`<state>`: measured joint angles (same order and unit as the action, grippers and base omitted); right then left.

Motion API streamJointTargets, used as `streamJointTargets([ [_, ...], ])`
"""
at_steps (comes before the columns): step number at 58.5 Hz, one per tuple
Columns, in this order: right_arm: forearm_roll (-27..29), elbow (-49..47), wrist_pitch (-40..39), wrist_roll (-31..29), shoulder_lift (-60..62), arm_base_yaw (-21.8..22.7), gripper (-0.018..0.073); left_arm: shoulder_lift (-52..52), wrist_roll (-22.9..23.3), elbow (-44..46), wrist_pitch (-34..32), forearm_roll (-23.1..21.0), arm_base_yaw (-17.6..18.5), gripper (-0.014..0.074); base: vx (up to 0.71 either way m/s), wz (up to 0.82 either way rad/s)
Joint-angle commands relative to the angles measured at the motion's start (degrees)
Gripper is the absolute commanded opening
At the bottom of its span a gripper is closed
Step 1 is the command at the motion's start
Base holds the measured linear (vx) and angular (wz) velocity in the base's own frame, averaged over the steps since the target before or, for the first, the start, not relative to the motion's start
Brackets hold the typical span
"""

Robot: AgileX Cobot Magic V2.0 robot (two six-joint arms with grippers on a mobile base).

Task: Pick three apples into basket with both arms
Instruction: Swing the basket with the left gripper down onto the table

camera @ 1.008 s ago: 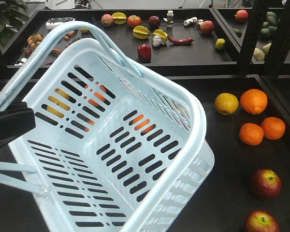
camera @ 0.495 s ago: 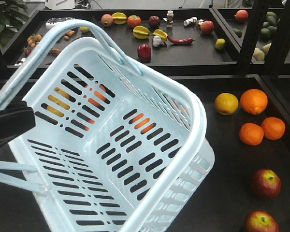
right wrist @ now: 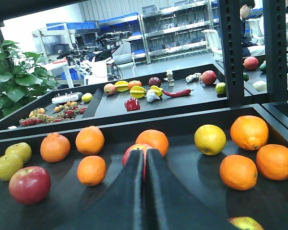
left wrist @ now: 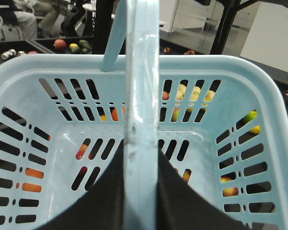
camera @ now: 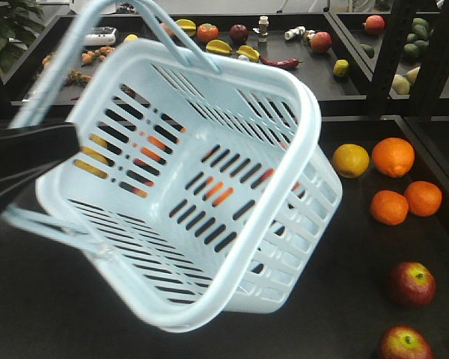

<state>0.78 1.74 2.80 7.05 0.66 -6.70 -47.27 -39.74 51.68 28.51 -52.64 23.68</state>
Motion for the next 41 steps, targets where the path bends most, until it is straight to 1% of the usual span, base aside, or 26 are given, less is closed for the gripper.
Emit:
streamJointTargets([
  [1,-0.1,0.6,-4.2,-0.3,0.7,0.4,-0.0005,-5.3,-4.7,4.0,-2.5,-4.8,0.2,-0.0006,0.0,0.0],
  [4,-0.1,0.6,-4.2,-0.3,0.7,0.4,-0.0005,-8.6,-7.9,6.3,-0.1,-4.9,0.2,-0.0006,0.0,0.0],
  [11,-0.1,0.6,-4.2,-0.3,0.7,0.4,-0.0005,-16.9,-12.9,13.8,6.0,-4.9,0.2,-0.0006,0.0,0.0],
  [17,-0.1,0.6,-4.2,-0.3,0.7,0.4,-0.0005,-26.1,-18.2,21.2,11.3,-4.5,0.2,-0.0006,0.0,0.0],
  [20,-0.1,0.6,-4.2,-0.3,0.7,0.4,-0.0005,-30.3,-19.7,24.5,13.9,-4.5,0.2,-0.0006,0.0,0.0],
  [25,-0.1,0.6,-4.2,-0.3,0.7,0.4,-0.0005,-36.9,-21.0,29.7,18.6,-4.5,0.2,-0.0006,0.0,0.0],
  [34,-0.1,0.6,-4.2,-0.3,0.7,0.4,-0.0005,-48.8,-21.3,39.0,26.1,-4.4,0.5,-0.0006,0.0,0.0],
  [37,-0.1,0.6,-4.2,-0.3,0.7,0.4,-0.0005,-52.3,-21.3,41.7,27.2,-4.4,0.5,-0.0005,0.0,0.0],
  [41,-0.1,0.6,-4.2,-0.3,0.7,0.4,-0.0005,-56.2,-21.3,44.8,27.9,-3.1,0.5,-0.0003,0.0,0.0],
])
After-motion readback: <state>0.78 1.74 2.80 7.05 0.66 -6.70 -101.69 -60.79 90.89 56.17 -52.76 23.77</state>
